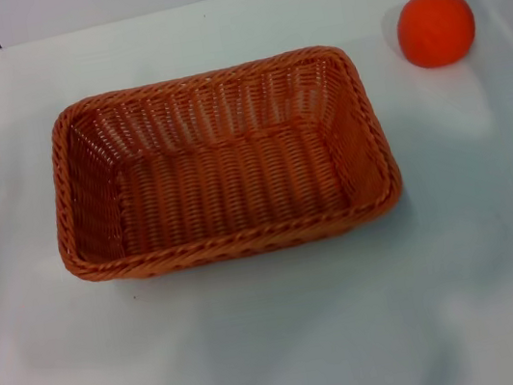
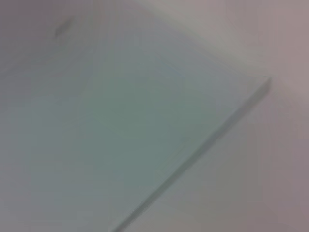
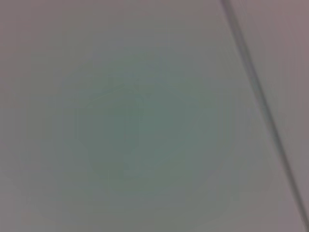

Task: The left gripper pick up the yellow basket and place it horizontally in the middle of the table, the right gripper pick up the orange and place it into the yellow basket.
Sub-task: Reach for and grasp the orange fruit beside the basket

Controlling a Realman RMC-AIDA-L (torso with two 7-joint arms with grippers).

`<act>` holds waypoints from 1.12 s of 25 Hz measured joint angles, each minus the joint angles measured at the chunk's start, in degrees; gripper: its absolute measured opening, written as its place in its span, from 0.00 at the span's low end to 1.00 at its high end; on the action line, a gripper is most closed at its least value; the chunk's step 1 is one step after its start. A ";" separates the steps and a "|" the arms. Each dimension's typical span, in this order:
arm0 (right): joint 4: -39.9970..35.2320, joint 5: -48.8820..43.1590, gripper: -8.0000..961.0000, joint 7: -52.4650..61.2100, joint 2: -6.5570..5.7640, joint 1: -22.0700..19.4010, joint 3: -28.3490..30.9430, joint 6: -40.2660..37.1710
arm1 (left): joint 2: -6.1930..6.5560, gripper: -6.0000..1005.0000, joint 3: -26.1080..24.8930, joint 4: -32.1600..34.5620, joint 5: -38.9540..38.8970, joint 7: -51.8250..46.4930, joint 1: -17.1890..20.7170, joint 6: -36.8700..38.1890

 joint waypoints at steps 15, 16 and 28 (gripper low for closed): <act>-13.91 -77.53 0.98 77.55 -12.76 0.86 0.49 -15.12 | -1.27 0.73 -2.84 -13.66 -22.65 36.37 -0.93 7.15; -14.07 -80.08 0.98 78.21 -12.60 1.06 0.77 -15.52 | -1.30 0.73 -2.78 -13.68 -22.67 36.50 -1.23 7.13; -13.65 -92.33 0.91 76.76 -7.31 1.93 0.07 -6.87 | -1.23 0.73 -3.00 -15.20 -22.80 36.37 -3.09 6.31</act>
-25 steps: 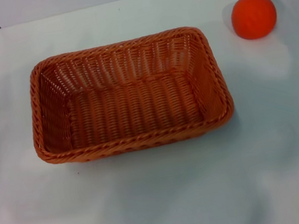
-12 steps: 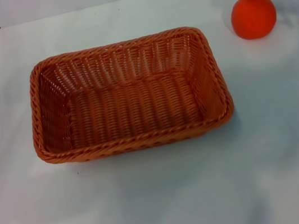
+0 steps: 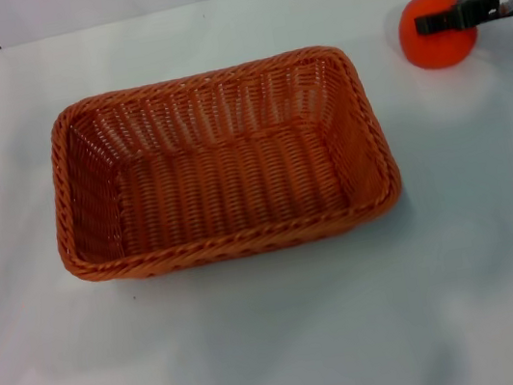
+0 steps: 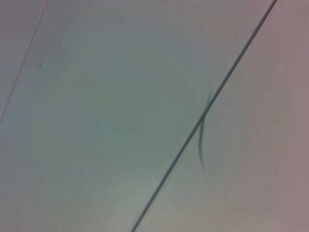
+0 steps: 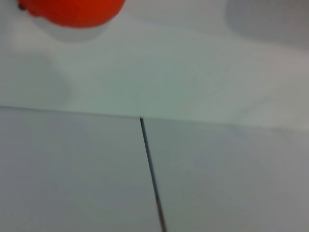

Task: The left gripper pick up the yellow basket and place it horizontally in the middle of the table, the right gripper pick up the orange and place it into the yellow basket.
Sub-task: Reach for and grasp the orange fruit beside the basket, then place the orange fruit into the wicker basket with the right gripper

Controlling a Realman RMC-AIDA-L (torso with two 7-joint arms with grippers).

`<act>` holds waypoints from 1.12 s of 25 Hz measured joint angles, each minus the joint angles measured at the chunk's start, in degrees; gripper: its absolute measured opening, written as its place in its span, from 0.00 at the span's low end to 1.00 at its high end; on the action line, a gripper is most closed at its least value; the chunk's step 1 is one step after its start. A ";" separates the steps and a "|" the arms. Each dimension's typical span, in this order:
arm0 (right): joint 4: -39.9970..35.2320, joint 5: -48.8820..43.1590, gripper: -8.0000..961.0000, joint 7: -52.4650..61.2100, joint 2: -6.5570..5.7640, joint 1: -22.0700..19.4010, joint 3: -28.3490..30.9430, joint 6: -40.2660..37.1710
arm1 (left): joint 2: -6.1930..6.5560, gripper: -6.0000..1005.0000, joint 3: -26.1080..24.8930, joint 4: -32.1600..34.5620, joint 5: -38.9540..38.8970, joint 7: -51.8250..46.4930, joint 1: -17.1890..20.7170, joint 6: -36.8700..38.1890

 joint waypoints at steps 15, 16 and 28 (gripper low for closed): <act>-2.33 -3.40 0.47 -4.47 3.51 0.16 4.08 3.20 | -0.06 0.73 -0.17 -0.95 -1.50 -0.86 0.54 0.48; -2.34 -3.33 0.42 -4.89 3.61 0.15 4.70 3.29 | -0.06 0.73 -0.19 -0.99 -1.53 -0.86 0.57 0.56; -1.02 33.00 0.29 -25.84 4.78 -3.48 15.30 -13.50 | -0.04 0.73 -0.28 -2.18 -2.95 -0.84 0.78 0.84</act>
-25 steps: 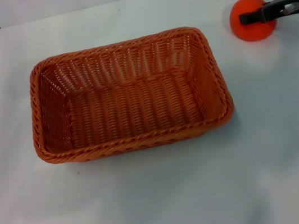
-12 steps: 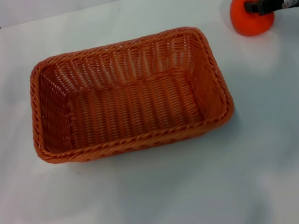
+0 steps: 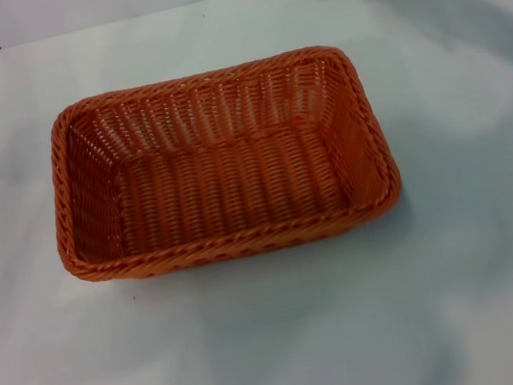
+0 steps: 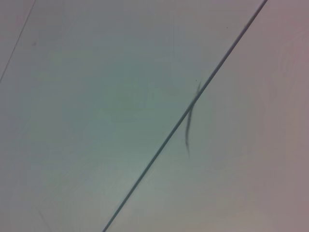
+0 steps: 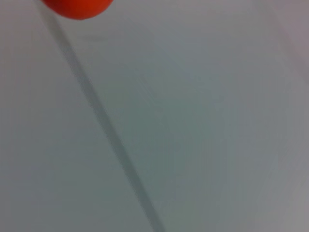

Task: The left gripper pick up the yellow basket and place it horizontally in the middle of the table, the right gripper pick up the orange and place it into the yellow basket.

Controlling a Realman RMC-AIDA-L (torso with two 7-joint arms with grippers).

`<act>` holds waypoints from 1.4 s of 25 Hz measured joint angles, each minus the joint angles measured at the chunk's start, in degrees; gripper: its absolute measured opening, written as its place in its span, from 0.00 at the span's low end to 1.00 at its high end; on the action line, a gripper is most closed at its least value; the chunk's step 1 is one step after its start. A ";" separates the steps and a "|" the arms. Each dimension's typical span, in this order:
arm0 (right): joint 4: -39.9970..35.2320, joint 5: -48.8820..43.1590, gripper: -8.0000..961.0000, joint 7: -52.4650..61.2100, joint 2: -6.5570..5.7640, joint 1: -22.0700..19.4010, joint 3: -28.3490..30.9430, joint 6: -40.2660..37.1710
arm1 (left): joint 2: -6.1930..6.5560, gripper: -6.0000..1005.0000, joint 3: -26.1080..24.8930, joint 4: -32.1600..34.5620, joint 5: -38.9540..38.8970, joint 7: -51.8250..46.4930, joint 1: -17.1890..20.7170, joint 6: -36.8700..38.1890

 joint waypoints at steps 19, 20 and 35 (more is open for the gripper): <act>1.47 4.03 0.41 -16.49 4.94 4.35 -12.35 -18.49 | -0.11 0.73 0.04 -1.73 0.01 0.03 0.94 0.72; 1.61 4.58 0.45 -16.90 4.93 3.97 -12.04 -18.43 | -0.08 0.73 0.01 -1.95 0.01 0.03 0.96 0.90; 16.31 34.55 0.93 -42.47 5.03 -3.60 -1.65 -13.18 | -0.19 0.73 -0.14 -6.83 -4.92 8.30 1.35 3.96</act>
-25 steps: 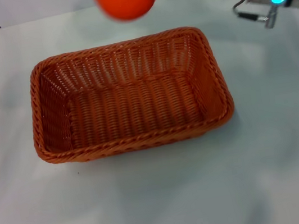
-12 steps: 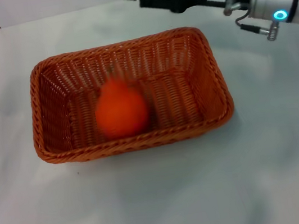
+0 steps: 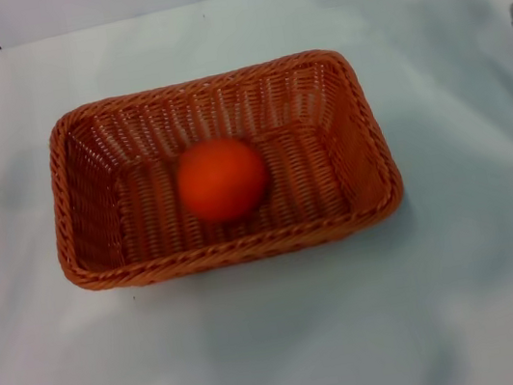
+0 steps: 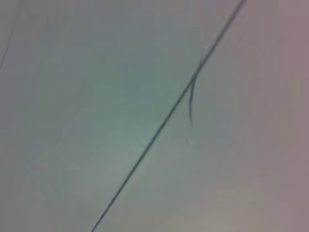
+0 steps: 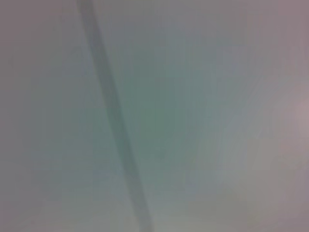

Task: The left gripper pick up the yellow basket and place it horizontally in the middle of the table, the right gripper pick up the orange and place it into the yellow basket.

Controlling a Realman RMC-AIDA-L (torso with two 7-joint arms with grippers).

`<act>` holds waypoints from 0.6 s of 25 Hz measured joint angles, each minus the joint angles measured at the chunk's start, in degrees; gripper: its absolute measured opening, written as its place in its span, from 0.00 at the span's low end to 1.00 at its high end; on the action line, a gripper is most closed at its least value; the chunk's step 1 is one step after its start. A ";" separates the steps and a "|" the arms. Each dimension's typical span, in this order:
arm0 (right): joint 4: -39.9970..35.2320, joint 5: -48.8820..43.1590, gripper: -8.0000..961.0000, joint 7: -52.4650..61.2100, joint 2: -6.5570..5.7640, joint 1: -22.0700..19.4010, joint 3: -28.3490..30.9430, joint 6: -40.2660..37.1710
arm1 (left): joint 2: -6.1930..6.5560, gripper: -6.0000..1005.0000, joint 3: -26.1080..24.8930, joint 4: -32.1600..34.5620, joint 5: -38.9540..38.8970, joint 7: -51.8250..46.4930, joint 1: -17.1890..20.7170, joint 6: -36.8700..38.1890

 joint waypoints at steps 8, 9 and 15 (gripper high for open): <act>7.54 12.13 0.97 -16.33 0.10 -0.56 4.43 1.22 | -0.37 0.73 -1.34 -13.42 -10.87 33.34 -0.30 6.32; 7.60 12.19 0.97 -17.75 0.15 -0.54 4.85 1.96 | -0.50 0.73 -1.73 -15.30 -11.30 39.72 -0.57 6.98; 7.77 12.30 0.97 -21.26 0.26 -0.35 5.84 4.67 | -0.53 0.73 -2.19 -19.07 -11.53 53.72 -1.11 6.85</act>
